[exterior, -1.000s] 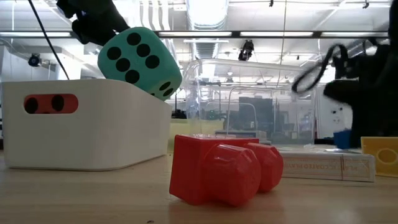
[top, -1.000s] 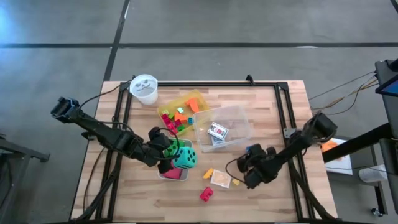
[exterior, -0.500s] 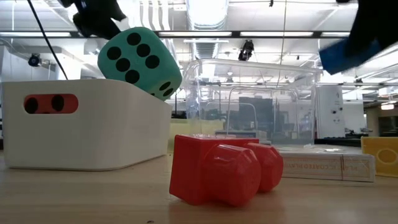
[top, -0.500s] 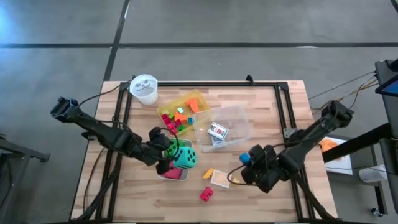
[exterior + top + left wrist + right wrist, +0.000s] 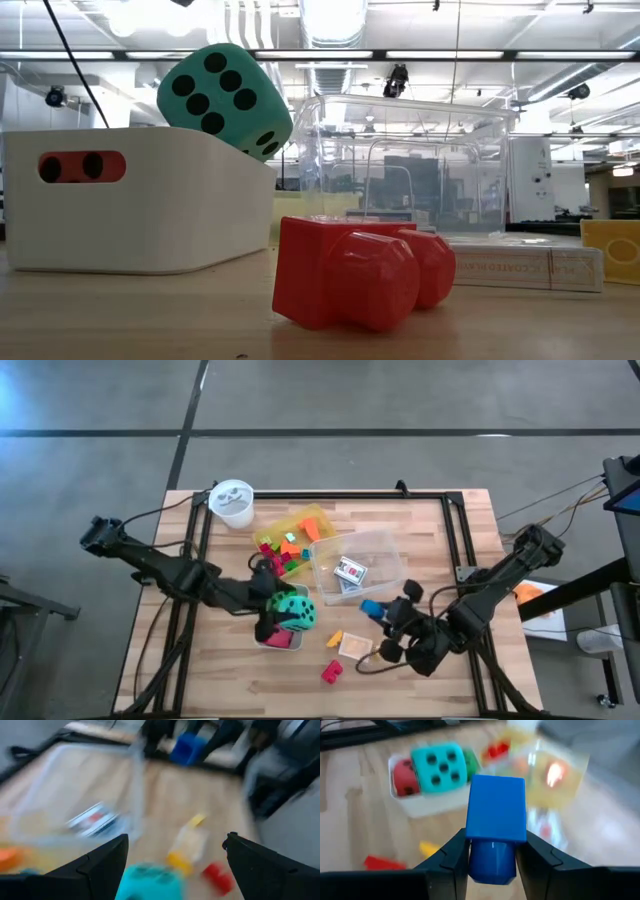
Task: Pick & Place Toys
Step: Put the dark blue game piece into the yellow bin
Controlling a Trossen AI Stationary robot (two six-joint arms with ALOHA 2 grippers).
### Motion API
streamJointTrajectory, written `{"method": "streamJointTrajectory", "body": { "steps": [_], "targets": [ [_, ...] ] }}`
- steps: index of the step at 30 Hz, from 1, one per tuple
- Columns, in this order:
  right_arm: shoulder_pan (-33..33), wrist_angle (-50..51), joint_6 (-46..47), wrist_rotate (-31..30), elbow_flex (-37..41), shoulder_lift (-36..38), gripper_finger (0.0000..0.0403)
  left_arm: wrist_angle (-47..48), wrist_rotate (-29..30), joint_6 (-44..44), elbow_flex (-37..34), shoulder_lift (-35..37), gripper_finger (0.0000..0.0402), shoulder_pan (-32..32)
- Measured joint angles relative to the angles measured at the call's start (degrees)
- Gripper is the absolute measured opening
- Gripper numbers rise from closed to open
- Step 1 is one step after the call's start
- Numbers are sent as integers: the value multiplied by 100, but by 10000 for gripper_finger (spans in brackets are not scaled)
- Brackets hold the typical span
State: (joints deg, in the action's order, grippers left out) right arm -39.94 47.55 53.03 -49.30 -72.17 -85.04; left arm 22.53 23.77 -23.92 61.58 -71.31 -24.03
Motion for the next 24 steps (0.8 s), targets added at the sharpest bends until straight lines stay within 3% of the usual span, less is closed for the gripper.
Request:
{"method": "streamJointTrajectory", "body": {
  "steps": [3,9,15,18,24],
  "targets": [
    [6,-291,-1246,-305,-223,-68,121,-745,-460,-379,0,0,325,160],
    [155,-1380,-3745,-339,-516,-261,121,-1682,-1564,-501,37,2,325,477],
    [214,-2532,-6211,-940,-660,-612,121,-2076,-1607,-1293,35,-26,325,663],
    [345,-2703,-6783,-1001,-783,-737,121,-2132,-1628,-1495,37,-45,325,696],
    [652,-2730,-7055,-902,-1216,-961,121,-2147,-1631,-1559,35,-48,325,722]
  ]
}}
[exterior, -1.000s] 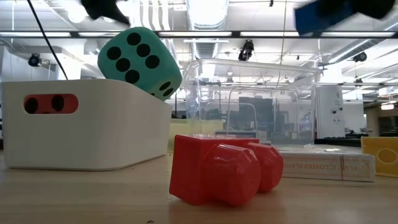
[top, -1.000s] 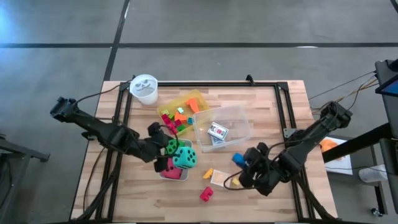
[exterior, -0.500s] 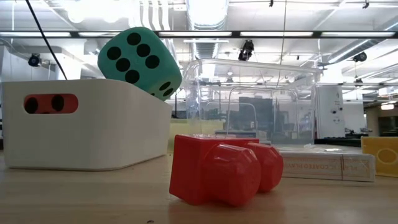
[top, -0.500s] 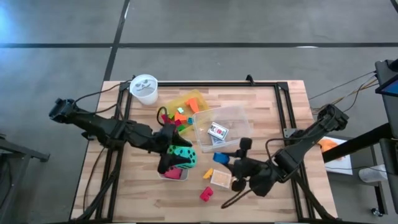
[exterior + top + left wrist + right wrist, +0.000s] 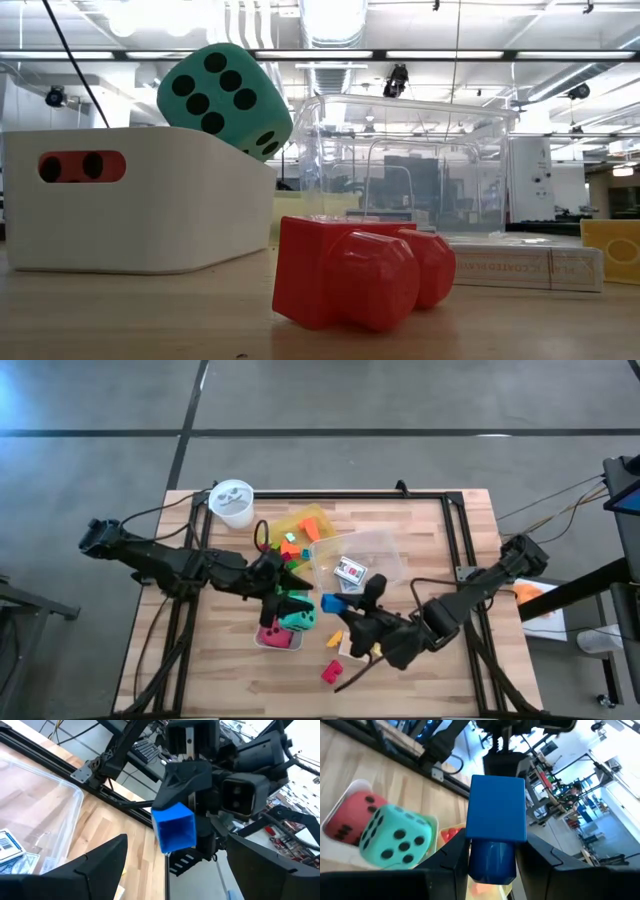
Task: Pick & Place Toys
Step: Put the dark blue game piece into the yellow bin
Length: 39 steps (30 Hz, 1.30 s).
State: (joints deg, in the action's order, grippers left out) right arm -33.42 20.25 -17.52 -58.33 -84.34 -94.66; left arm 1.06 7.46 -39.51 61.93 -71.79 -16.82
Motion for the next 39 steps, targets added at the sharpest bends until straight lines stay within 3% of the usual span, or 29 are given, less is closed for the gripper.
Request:
{"method": "streamJointTrajectory", "body": {
  "steps": [3,8,29,33,39],
  "targets": [
    [104,15,-11,52,-159,-60,121,-2,2,28,-2,0,325,8],
    [292,-110,-72,628,-271,-87,121,-5,52,28,-7,0,325,61],
    [794,-709,-518,1108,-257,-87,121,-340,-27,111,-13,-306,319,398],
    [804,-692,-557,1083,-253,-85,121,-404,-45,157,-13,-305,287,439],
    [851,-673,-570,1115,-253,-85,121,-496,-328,91,-13,-364,198,439]
  ]
}}
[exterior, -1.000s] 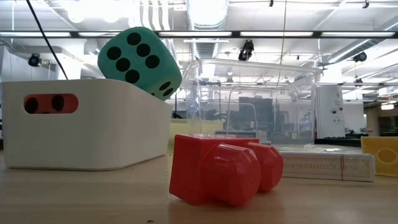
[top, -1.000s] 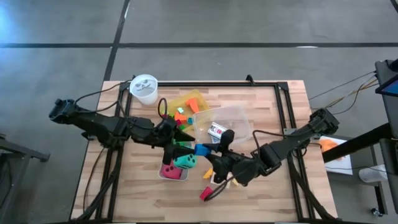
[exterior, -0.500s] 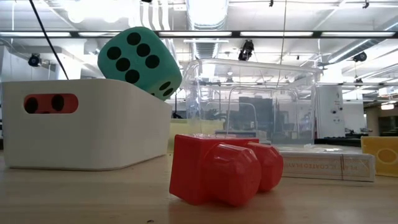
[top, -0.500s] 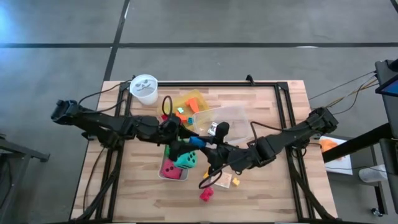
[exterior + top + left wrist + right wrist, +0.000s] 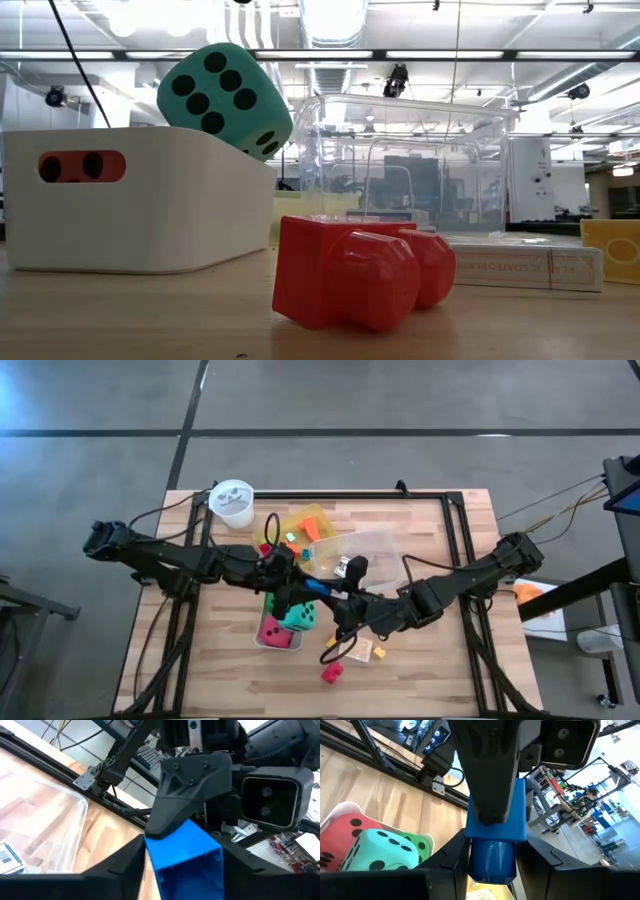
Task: Pick & Place Toys
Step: Put the dark blue game piece into the yellow bin
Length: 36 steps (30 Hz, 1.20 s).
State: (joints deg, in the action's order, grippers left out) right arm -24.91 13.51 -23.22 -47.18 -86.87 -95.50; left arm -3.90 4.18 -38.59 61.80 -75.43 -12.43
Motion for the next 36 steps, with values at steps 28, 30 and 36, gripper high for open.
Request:
{"method": "streamJointTrajectory", "body": {
  "steps": [28,30,36],
  "targets": [
    [66,764,1711,-986,0,11,338,1350,34,601,335,378,115,516],
    [66,1067,2260,-986,0,13,341,1771,367,801,439,466,115,625],
    [-43,2510,5093,-715,2,17,343,3422,1945,1292,537,536,115,1176]
  ]
}}
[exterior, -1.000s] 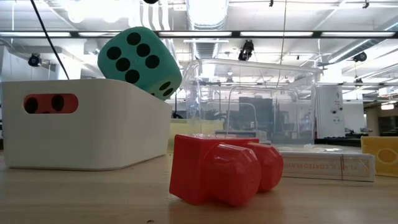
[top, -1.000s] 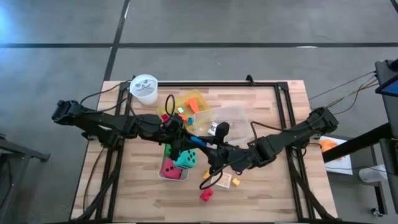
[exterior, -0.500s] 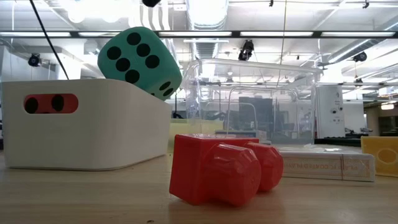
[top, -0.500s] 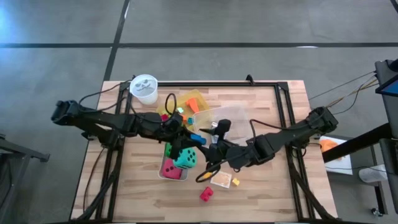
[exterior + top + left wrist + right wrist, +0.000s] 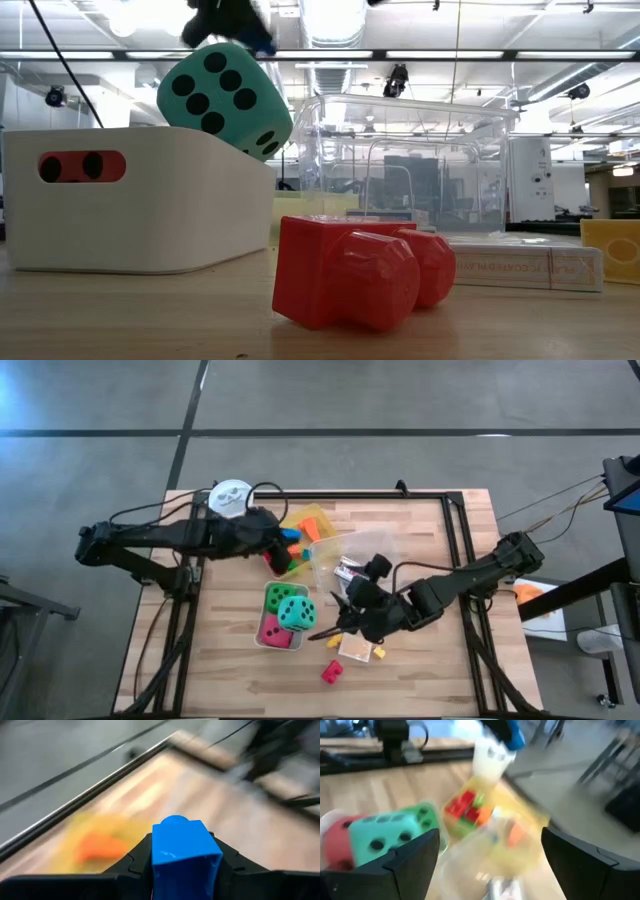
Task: Pick & Place Toys
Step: Put the dark blue game piece into the yellow bin
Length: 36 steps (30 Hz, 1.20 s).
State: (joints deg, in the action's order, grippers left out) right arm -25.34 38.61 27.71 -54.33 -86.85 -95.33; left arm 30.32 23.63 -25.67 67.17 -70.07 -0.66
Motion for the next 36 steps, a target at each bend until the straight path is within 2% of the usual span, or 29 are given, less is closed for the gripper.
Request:
{"method": "streamJointTrajectory", "body": {
  "steps": [4,8,14,20,28,36],
  "targets": [
    [-230,438,960,446,176,2,343,727,44,-94,-199,-68,115,677],
    [-546,452,1251,553,446,0,343,726,-89,-44,-690,-104,115,1388],
    [-878,449,1703,532,715,-2,343,83,-1303,324,-1524,-173,115,2429],
    [-929,452,1844,399,821,-2,344,-1126,-2613,555,-2350,-190,115,2934],
    [-927,438,1820,284,932,-2,344,-1154,-2572,580,-2424,-410,114,2953],
    [-927,439,1842,315,1089,-2,344,-34,-2192,1070,-1588,-1093,114,2953]
  ]
}}
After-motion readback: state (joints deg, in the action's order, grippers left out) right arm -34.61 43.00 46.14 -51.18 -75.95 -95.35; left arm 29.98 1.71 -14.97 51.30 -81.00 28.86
